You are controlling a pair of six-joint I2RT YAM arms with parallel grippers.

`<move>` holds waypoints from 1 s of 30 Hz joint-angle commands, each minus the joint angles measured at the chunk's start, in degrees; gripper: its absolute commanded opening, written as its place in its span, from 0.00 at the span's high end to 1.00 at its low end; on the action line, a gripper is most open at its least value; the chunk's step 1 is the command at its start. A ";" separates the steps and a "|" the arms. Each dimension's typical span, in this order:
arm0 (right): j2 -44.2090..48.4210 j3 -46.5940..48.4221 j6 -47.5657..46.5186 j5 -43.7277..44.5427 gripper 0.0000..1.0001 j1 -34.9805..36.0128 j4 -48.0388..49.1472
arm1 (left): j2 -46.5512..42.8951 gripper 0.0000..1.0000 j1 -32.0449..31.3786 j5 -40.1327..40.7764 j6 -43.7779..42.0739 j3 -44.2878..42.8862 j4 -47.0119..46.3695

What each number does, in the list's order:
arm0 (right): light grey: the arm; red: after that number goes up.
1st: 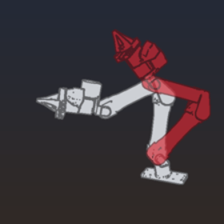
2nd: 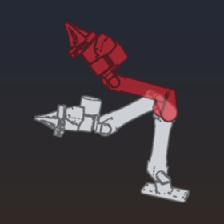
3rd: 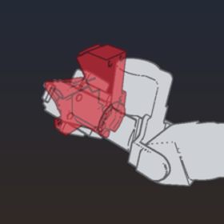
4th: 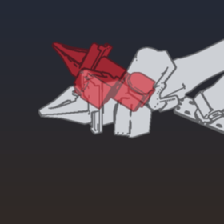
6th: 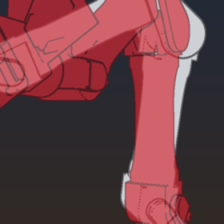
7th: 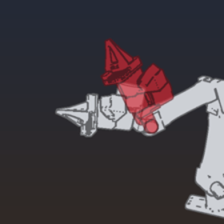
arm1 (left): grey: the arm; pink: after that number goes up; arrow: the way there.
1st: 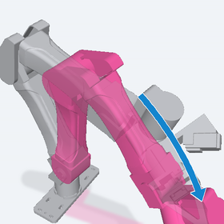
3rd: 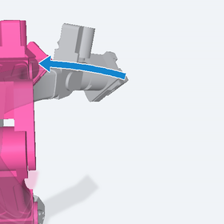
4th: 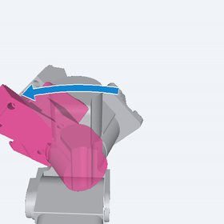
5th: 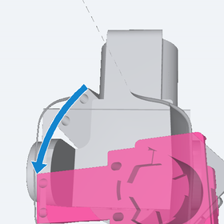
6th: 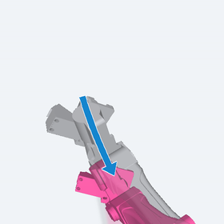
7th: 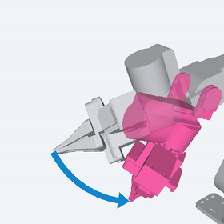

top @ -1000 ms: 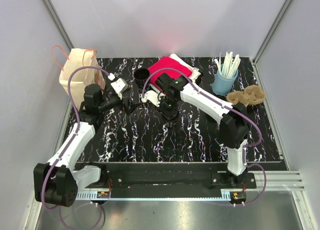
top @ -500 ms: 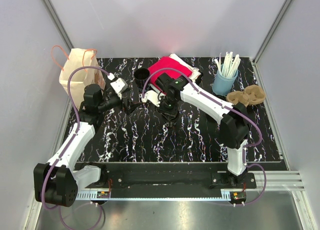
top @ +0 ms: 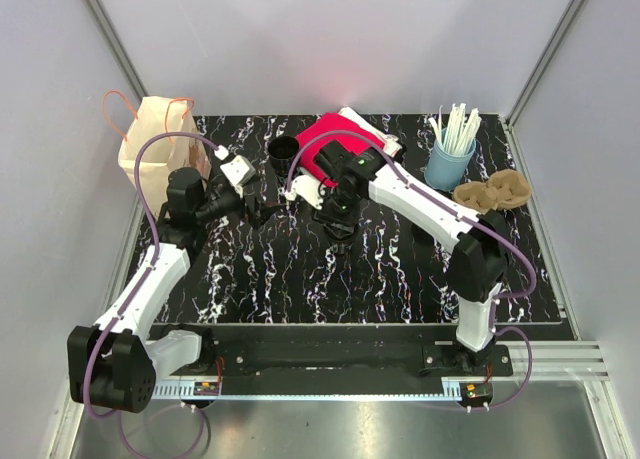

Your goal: Pack the takeout coffee

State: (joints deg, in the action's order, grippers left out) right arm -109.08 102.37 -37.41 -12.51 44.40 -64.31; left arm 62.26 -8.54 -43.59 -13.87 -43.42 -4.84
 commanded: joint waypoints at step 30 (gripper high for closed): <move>26.46 -23.00 9.46 -11.20 0.05 -18.29 14.91 | 29.32 0.01 -14.40 -2.46 4.81 -24.69 12.93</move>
State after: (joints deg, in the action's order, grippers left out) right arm -85.19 81.01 -29.80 -17.76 28.49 -54.04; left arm 89.84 -22.26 -46.00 -10.00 -65.45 8.01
